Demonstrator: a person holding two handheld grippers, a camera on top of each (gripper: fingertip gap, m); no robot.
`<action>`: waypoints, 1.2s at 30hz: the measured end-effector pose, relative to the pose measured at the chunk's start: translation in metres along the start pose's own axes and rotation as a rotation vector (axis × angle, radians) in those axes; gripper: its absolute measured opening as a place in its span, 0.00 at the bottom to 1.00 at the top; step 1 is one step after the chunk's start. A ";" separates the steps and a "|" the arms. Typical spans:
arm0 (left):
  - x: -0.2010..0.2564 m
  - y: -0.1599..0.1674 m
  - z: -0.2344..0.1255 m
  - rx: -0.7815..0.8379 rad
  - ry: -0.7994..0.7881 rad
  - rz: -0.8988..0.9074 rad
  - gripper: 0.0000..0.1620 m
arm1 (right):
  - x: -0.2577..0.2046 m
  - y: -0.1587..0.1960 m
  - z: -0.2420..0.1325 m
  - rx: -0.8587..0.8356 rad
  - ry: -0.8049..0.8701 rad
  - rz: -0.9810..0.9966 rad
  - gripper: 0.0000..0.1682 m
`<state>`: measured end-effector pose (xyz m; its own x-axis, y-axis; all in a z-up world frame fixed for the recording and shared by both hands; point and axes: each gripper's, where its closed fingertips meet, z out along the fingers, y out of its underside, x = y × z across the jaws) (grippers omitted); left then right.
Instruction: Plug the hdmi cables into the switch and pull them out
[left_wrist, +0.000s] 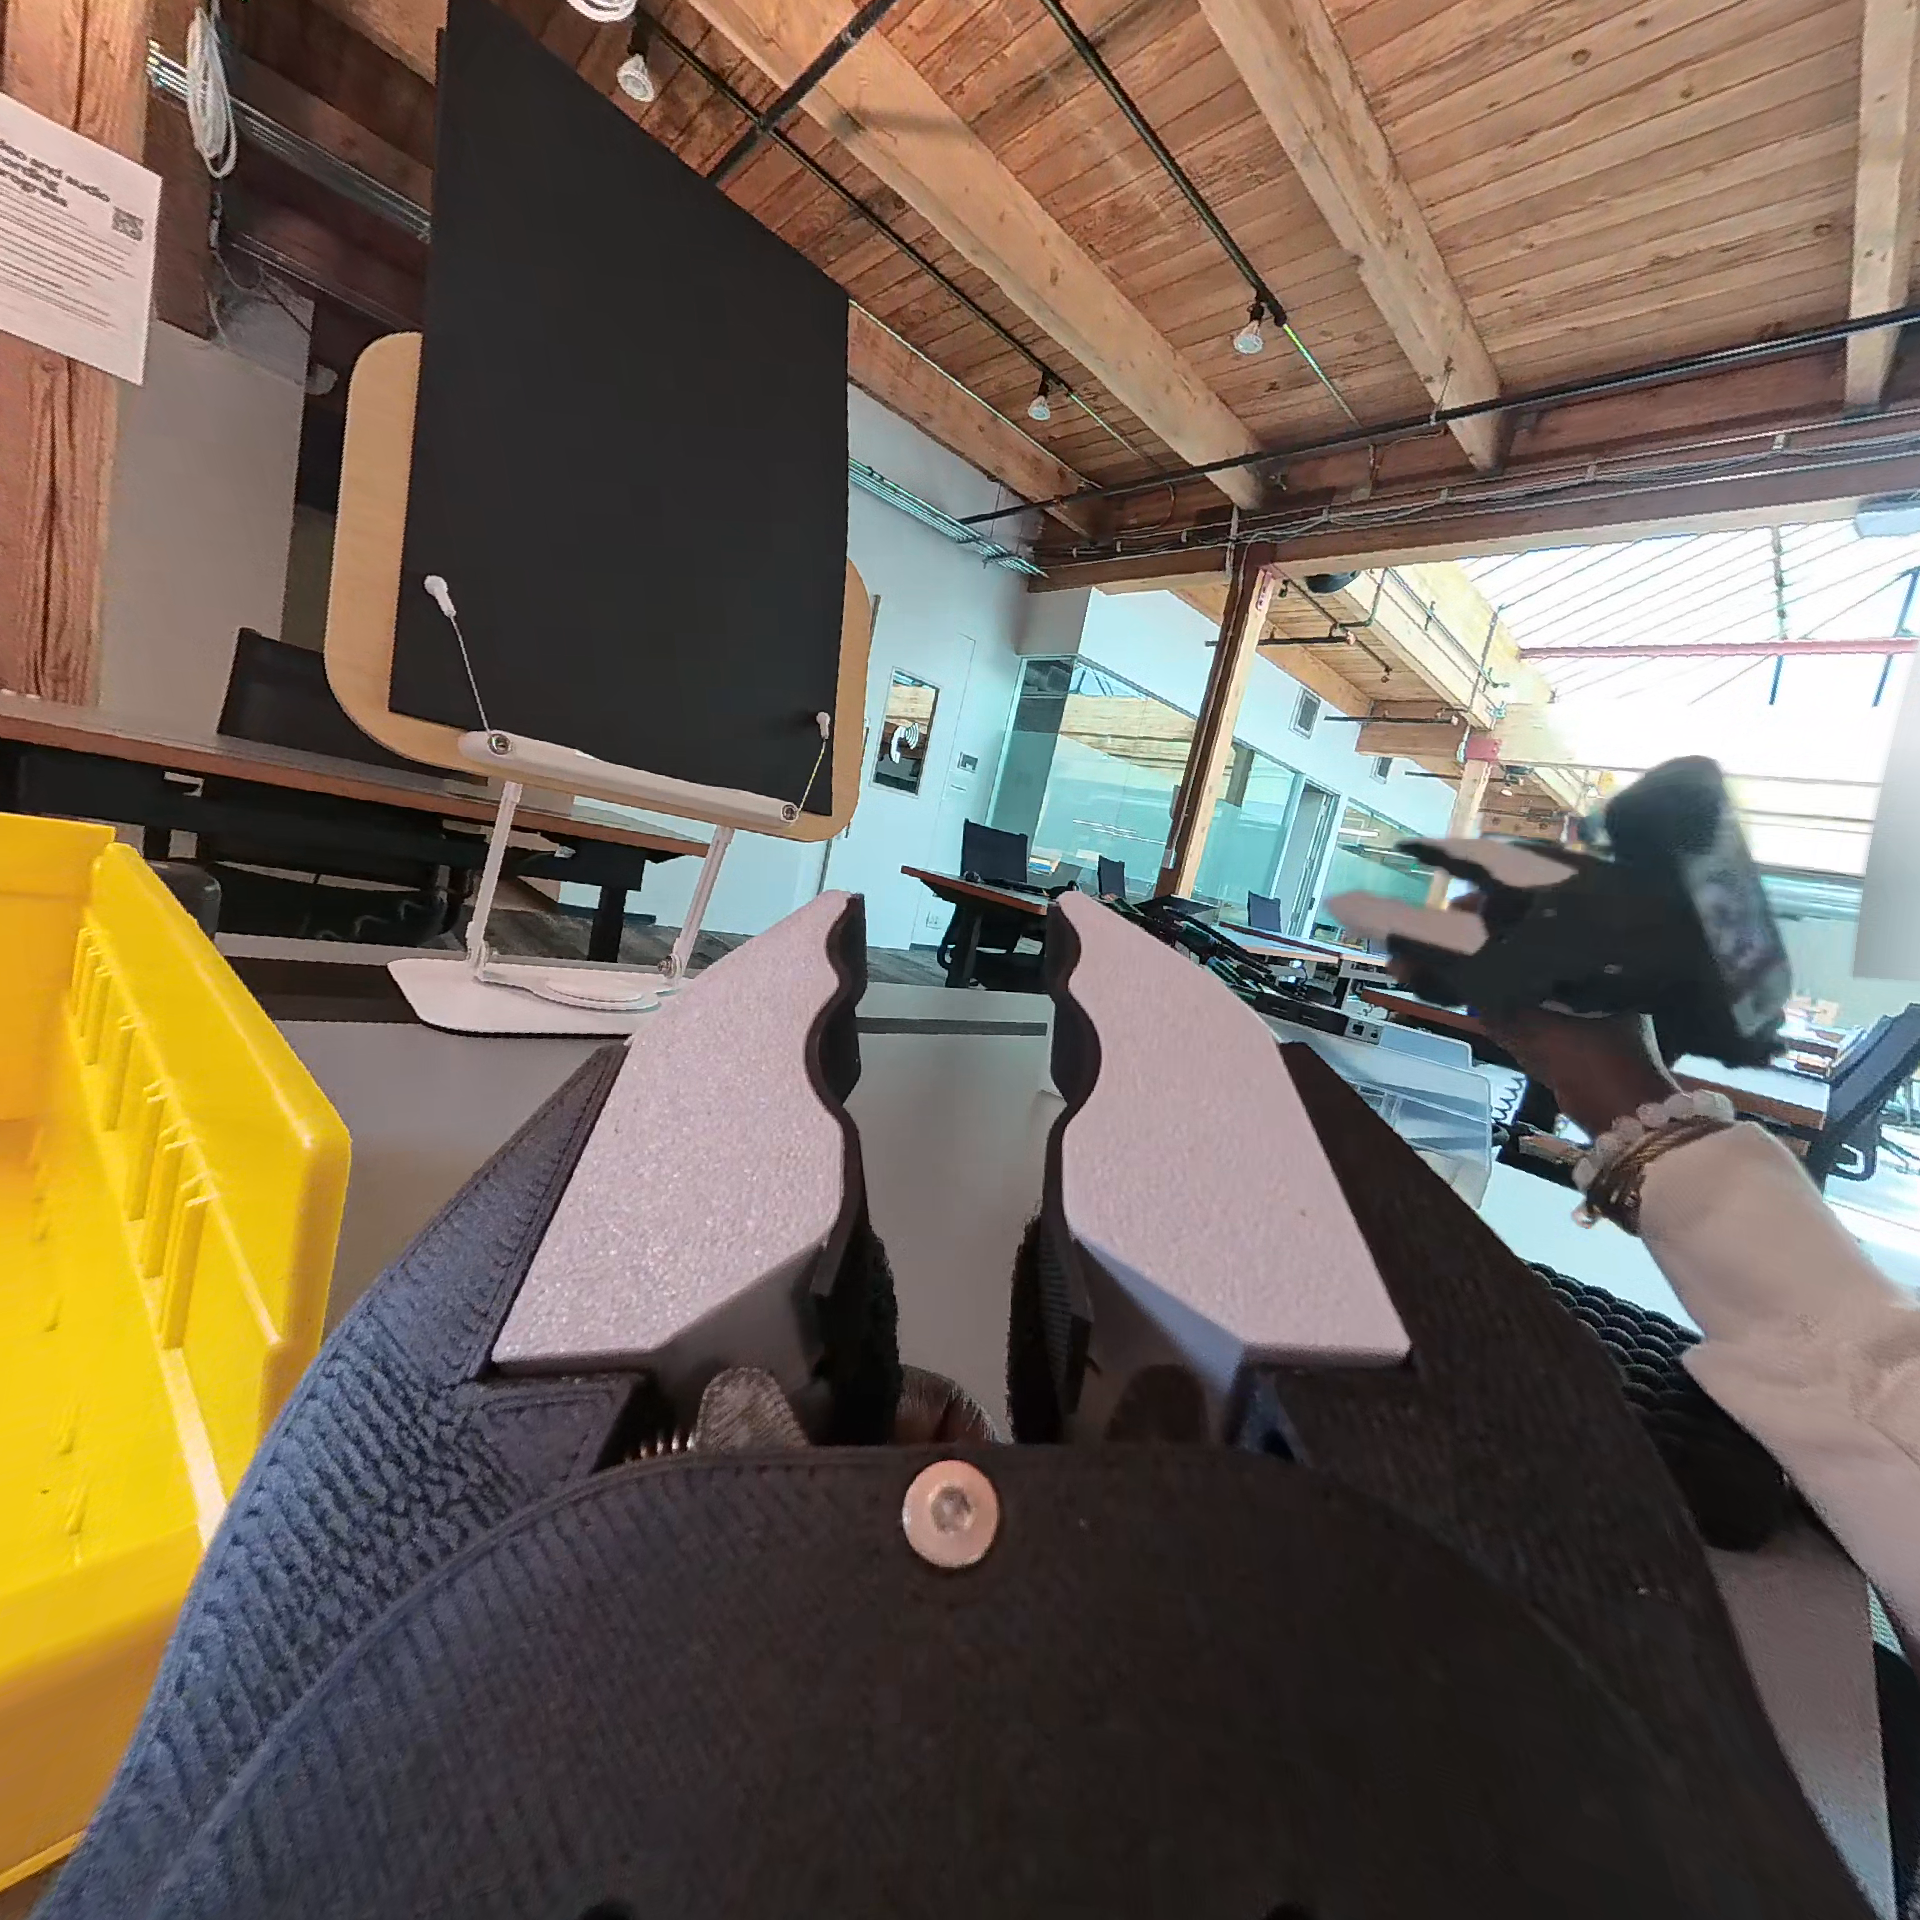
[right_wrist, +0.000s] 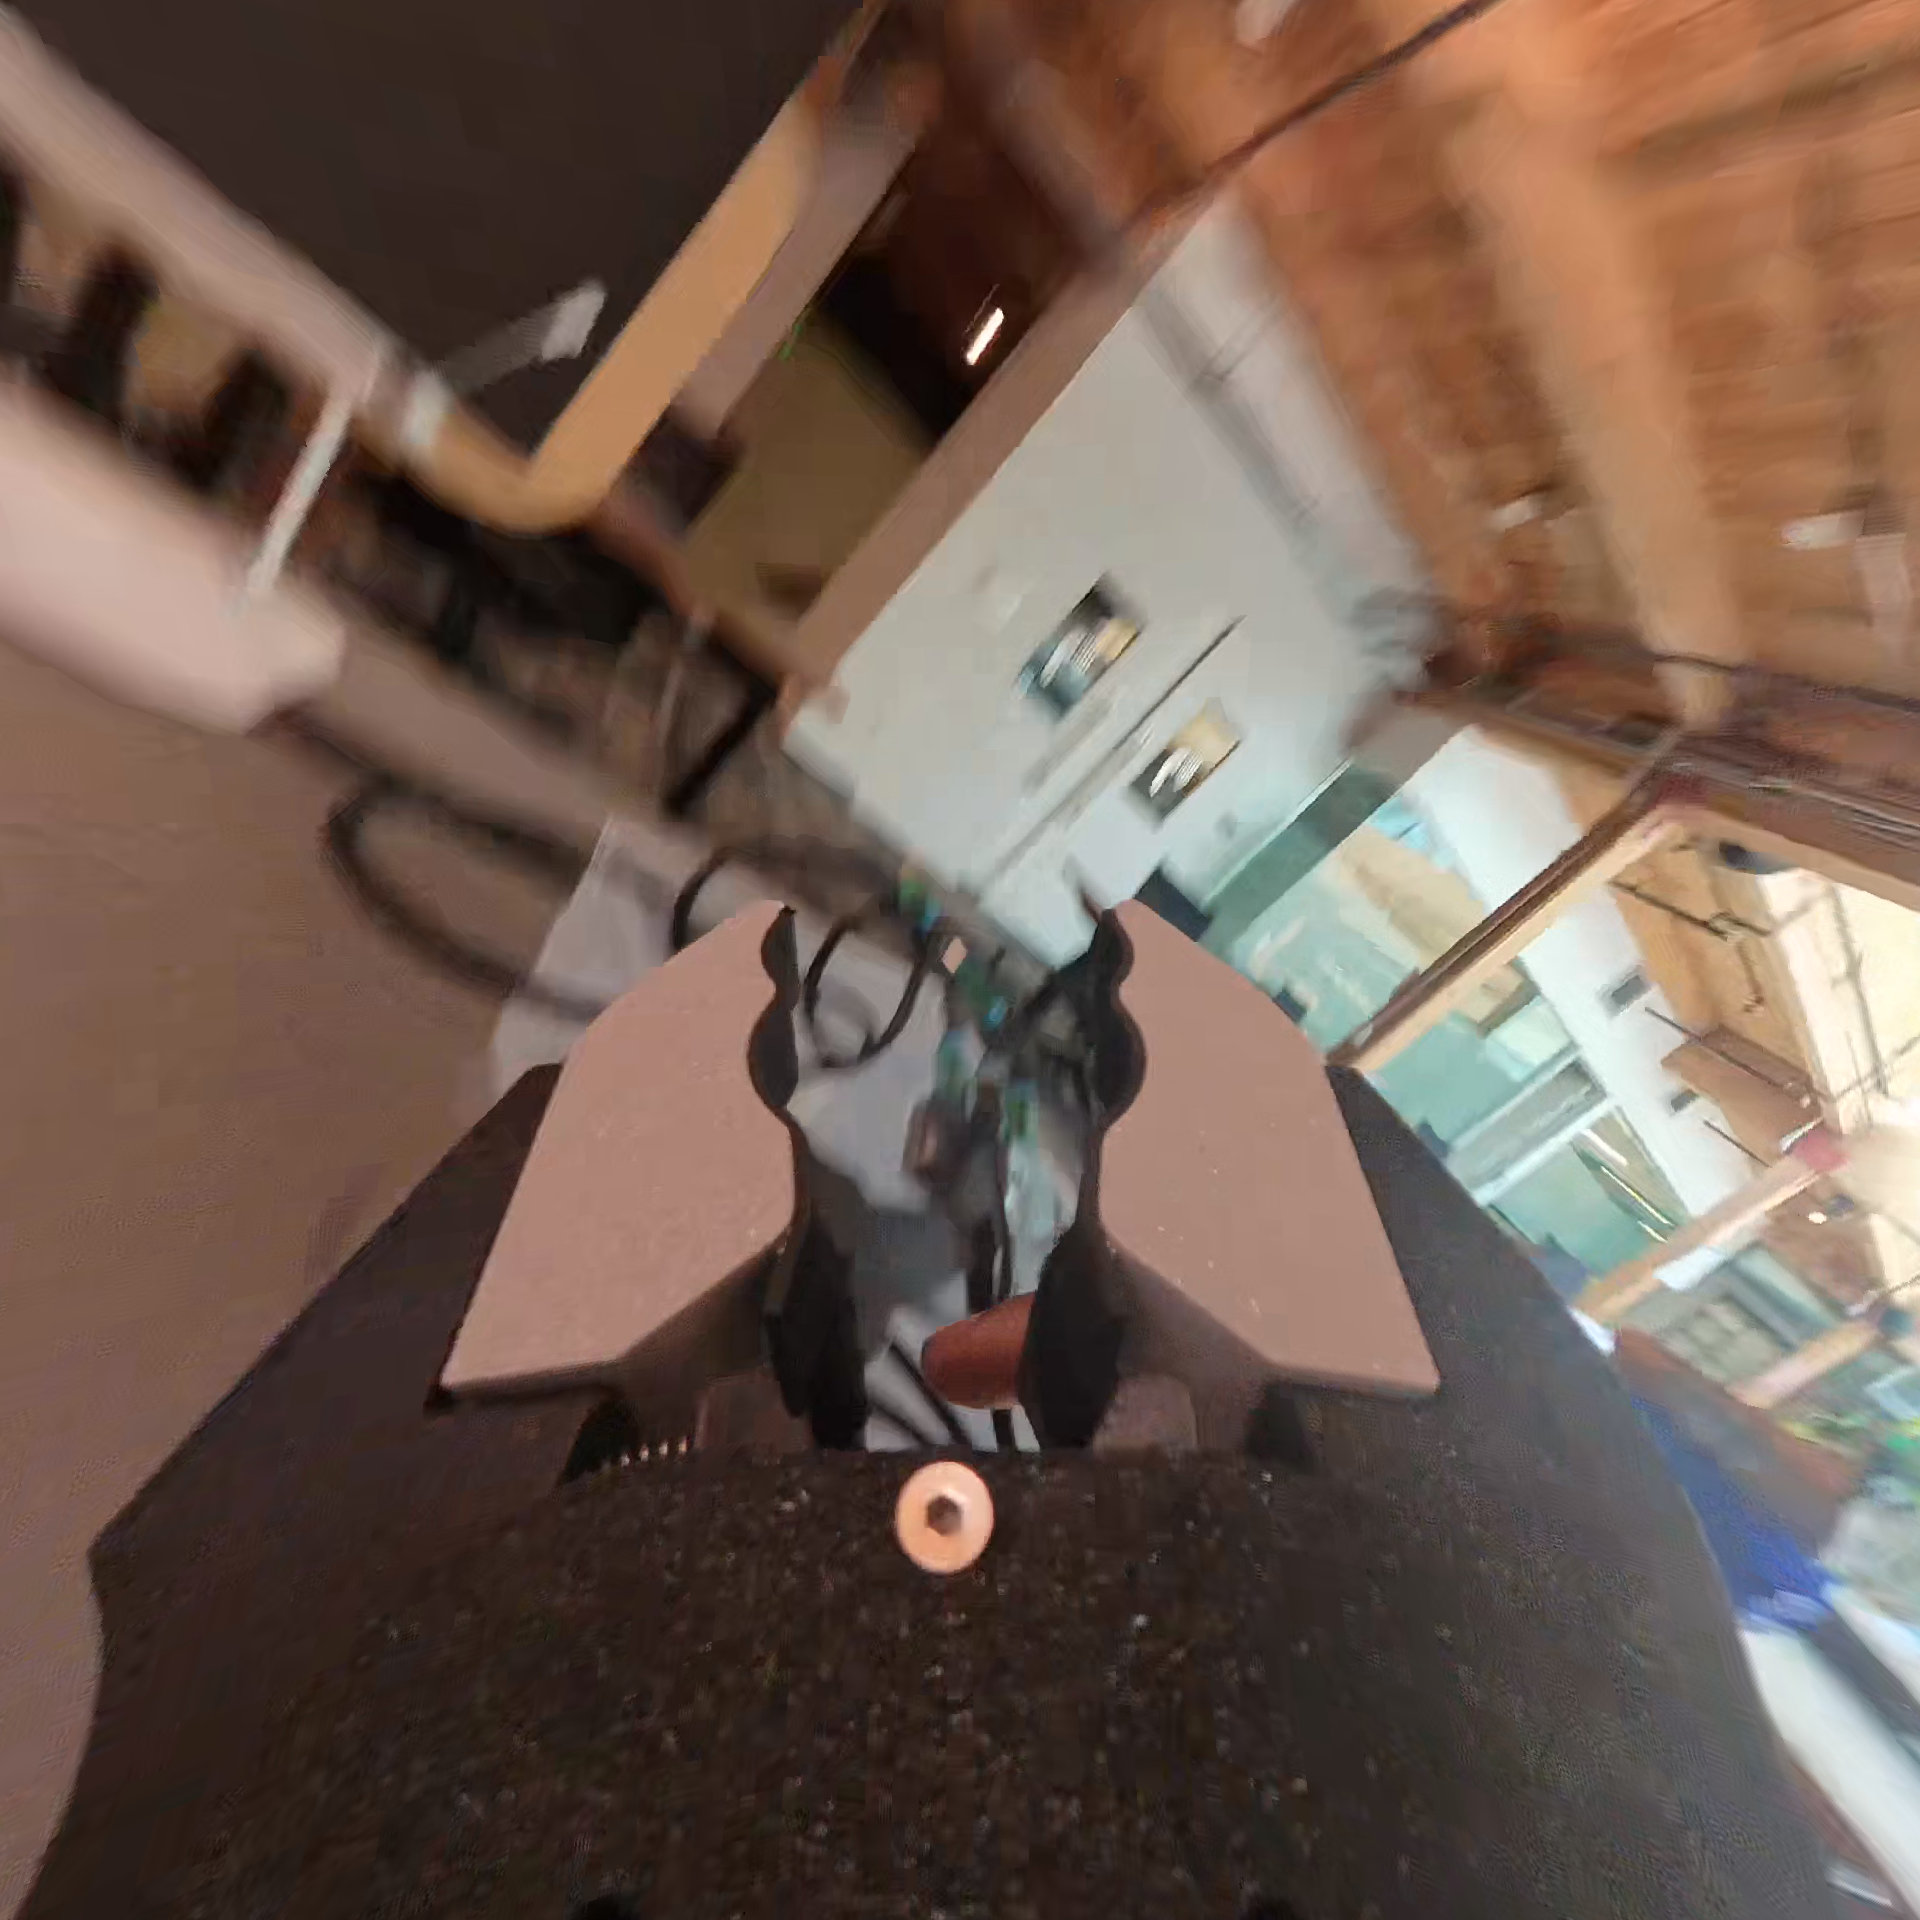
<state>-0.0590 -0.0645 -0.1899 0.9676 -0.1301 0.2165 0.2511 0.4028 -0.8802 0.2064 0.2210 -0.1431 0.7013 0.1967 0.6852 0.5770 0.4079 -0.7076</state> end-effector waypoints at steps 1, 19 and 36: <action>0.000 0.000 0.000 0.000 0.001 0.003 0.20 | -0.019 0.015 0.003 -0.119 -0.090 -0.077 0.35; 0.004 0.000 -0.001 -0.003 0.008 0.020 0.20 | 0.018 0.048 -0.006 0.006 -0.112 0.368 0.21; 0.004 0.000 -0.001 -0.003 0.009 0.023 0.20 | -0.045 0.110 0.000 -0.424 -0.391 0.486 0.24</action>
<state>-0.0551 -0.0662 -0.1891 0.9729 -0.1287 0.1922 0.2284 0.4032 -0.8862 0.2385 0.2575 -0.2520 0.7639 0.6013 0.2344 0.4077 -0.1680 -0.8975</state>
